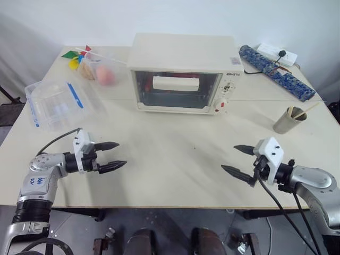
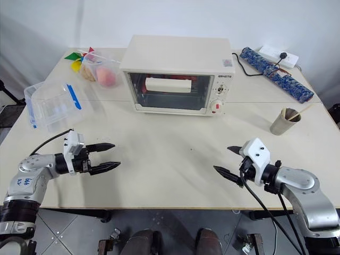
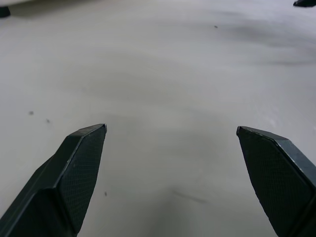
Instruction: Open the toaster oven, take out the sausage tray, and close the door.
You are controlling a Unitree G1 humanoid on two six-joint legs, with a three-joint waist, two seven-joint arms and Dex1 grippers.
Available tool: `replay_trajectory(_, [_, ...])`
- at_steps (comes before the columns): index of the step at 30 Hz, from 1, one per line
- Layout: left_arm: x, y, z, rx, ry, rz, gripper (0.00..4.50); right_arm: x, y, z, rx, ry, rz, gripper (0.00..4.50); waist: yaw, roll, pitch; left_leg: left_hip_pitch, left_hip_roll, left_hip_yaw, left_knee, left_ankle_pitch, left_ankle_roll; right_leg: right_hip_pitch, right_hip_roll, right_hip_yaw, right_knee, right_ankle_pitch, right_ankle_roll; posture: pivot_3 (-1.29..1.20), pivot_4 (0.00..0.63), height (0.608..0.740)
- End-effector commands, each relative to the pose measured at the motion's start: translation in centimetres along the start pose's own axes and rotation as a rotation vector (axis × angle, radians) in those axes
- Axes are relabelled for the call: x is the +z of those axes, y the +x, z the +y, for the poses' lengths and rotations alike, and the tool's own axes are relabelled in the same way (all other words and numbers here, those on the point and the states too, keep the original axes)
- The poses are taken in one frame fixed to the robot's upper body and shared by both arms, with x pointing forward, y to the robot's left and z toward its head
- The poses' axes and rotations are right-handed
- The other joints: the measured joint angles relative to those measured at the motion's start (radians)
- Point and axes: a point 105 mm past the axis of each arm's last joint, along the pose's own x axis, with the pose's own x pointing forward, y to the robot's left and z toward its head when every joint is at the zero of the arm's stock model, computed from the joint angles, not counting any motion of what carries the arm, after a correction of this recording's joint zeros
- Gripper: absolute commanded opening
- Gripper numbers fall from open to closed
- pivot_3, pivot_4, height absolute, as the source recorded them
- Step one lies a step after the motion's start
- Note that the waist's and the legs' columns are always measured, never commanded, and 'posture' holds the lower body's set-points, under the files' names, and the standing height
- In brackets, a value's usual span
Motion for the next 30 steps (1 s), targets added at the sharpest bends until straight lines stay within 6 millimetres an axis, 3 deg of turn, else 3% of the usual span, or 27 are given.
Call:
replay_trajectory(1, [0.7, -0.1, 0.3, 0.026, 0.018, -0.026, 4.48, 1.3, 0.2, -0.2, -0.002, -0.029, -0.045, 4.5, 0.0, 0.0, 0.0, 0.0, 0.0, 0.0, 0.0, 0.0, 0.0, 0.0, 0.0, 0.0, 0.0, 0.0, 0.0, 0.0, 0.15, 0.74])
replay_trajectory(10, [3.1, 0.5, 1.7, 0.109, 0.023, -0.156, 4.48, 3.9, 2.8, -0.9, 0.063, -0.025, -0.108, 4.5, -0.001, 0.0, 0.0, 0.0, 0.0, 0.0, 0.001, 0.0, 0.0, 0.0, 0.0, 0.0, 0.002, 0.0, 0.0, 0.0, 0.15, 0.74])
replay_trajectory(14, [4.5, 0.7, 1.9, 0.128, 0.059, -0.228, 4.48, 6.4, 5.1, -0.9, 0.122, -0.056, -0.165, 4.5, -0.003, -0.001, 0.0, 0.0, 0.0, -0.001, 0.002, 0.0, 0.0, 0.0, 0.0, 0.0, 0.003, 0.0, 0.0, 0.0, 0.15, 0.74])
replay_trajectory(17, [4.3, 0.8, 1.7, 0.128, 0.041, -0.234, 4.48, 8.2, 6.7, -1.2, 0.143, -0.088, -0.196, 4.5, -0.008, -0.001, 0.0, 0.0, 0.0, 0.0, 0.002, 0.0, -0.001, -0.001, 0.0, 0.0, 0.005, 0.0, 0.0, 0.0, 0.15, 0.74])
replay_trajectory(24, [5.2, 0.7, 1.8, 0.118, 0.029, -0.315, 4.48, 12.2, 11.2, -3.5, 0.113, -0.167, -0.266, 4.5, -0.014, -0.001, 0.001, 0.0, 0.0, 0.0, 0.002, 0.001, -0.001, -0.003, 0.0, -0.001, 0.007, 0.0, 0.0, 0.0, 0.15, 0.74])
replay_trajectory(30, [6.3, -0.1, 2.1, 0.165, 0.067, -0.392, 4.48, 14.7, 13.1, -4.1, 0.106, -0.238, -0.327, 4.5, -0.031, -0.001, 0.001, -0.001, 0.0, -0.002, 0.001, 0.001, -0.001, -0.003, 0.0, -0.002, 0.008, 0.0, 0.0, 0.0, 0.15, 0.74])
